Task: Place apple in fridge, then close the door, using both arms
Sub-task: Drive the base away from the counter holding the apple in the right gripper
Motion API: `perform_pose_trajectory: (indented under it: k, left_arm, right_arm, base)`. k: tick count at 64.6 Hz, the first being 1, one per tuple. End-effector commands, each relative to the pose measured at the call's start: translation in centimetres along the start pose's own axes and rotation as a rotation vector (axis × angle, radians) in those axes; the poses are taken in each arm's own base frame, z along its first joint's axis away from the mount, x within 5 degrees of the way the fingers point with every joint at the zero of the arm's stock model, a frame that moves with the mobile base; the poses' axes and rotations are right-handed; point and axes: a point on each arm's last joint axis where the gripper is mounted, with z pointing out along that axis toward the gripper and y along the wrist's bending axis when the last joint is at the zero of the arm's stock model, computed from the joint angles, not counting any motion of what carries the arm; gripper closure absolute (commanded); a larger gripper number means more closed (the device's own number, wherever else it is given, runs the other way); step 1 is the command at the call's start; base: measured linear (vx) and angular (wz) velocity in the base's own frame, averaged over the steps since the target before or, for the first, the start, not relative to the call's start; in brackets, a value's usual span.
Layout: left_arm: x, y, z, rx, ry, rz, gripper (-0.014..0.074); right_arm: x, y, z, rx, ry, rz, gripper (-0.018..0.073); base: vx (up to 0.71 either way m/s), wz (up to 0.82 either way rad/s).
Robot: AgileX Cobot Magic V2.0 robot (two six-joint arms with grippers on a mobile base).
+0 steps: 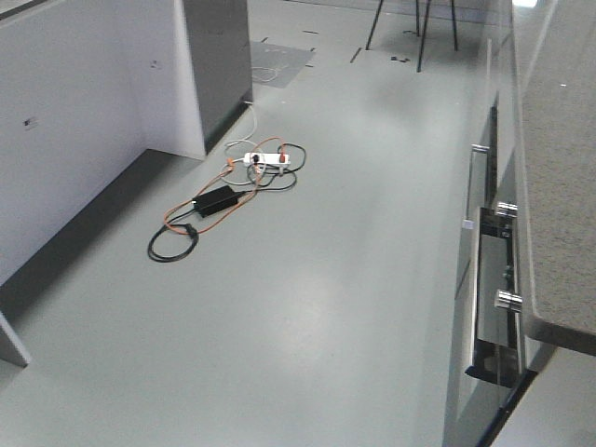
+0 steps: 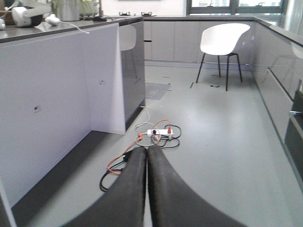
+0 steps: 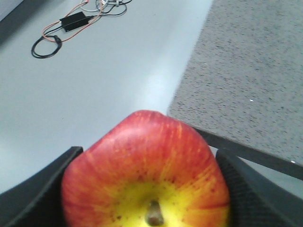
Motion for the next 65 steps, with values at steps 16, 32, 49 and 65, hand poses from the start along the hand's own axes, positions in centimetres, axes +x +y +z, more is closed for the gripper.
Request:
perform_pose_trajectory:
  k: [16,32,49,65]
  left_arm:
    - [-0.1,-0.12,-0.01,0.021,-0.07,-0.003,0.0601]
    - [-0.1,-0.12,-0.01,0.021,-0.07,-0.003,0.0601]
    - [-0.1,-0.12,-0.01,0.021,-0.07,-0.003,0.0601]
    - [-0.1,-0.12,-0.01,0.021,-0.07,-0.003,0.0601]
  right_arm:
    - [-1.27,0.0,-0.6,0.005,-0.094,-0.002,0.0543]
    - [-1.25,0.0,-0.6,0.005,-0.091,-0.002,0.0543]
    - [-1.25,0.0,-0.6,0.005,-0.091,-0.002,0.0543]
    - [-1.25,0.0,-0.6,0.005,-0.091,-0.002,0.0543]
  base:
    - [-0.03,0.27]
    - [-0.02,0.39]
    - [0.0,0.55]
    - [0.0,0.5]
